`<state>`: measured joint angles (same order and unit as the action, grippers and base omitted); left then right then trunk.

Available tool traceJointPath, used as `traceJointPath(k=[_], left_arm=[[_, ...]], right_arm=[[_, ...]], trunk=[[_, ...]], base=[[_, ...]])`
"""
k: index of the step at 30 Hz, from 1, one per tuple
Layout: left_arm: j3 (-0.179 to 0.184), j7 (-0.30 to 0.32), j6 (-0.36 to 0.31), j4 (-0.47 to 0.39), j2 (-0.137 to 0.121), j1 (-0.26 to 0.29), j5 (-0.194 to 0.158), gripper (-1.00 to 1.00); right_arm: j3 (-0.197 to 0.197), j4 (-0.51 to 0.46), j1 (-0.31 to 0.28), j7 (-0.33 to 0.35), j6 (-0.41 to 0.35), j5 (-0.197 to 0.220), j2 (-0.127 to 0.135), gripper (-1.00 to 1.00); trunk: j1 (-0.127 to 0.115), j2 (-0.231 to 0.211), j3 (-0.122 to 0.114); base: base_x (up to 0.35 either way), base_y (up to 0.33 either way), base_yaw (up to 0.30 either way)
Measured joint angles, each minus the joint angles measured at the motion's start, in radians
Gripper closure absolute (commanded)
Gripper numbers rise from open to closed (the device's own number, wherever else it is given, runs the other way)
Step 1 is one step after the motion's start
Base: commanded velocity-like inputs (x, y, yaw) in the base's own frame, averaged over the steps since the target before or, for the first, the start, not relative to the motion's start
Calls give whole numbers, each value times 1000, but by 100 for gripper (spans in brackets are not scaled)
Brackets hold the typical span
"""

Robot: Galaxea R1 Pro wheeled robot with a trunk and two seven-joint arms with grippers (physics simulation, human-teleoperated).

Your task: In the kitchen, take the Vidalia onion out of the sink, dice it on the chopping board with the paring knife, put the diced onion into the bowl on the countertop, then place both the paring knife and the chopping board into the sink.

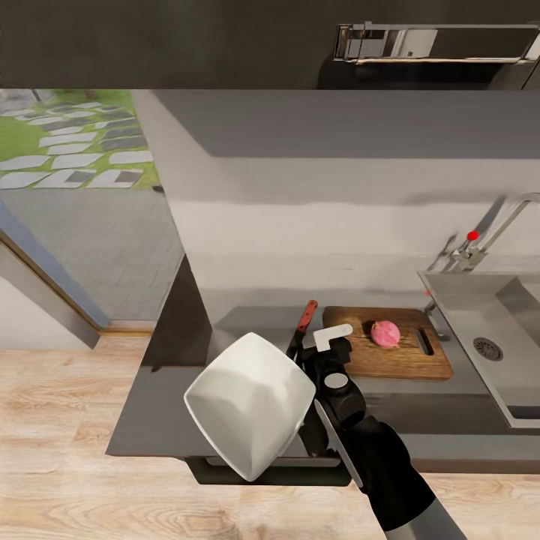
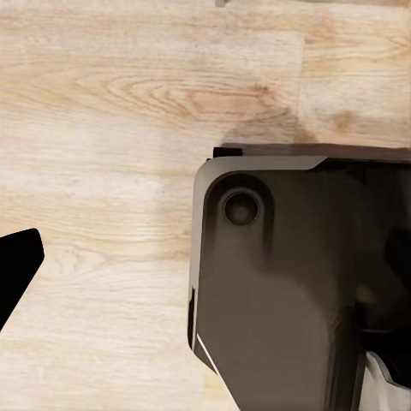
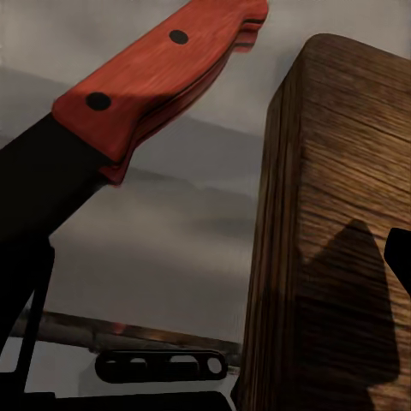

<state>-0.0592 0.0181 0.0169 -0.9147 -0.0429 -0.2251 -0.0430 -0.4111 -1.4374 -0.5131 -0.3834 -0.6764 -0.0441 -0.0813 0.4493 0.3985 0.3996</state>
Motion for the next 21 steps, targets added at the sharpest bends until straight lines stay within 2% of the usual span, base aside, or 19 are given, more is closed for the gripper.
traceJointPath(k=[12,21], left_arm=[[0,0,0,0,0,0,0,-100],[0,0,0,0,0,0,0,-100]], right_arm=[[0,0,0,0,-2,-3,0,-100],[0,0,0,-1,-1,-3,0,-100]], trunk=[[0,0,0],[0,0,0]], base=[[27,126,0],[8,19,0]])
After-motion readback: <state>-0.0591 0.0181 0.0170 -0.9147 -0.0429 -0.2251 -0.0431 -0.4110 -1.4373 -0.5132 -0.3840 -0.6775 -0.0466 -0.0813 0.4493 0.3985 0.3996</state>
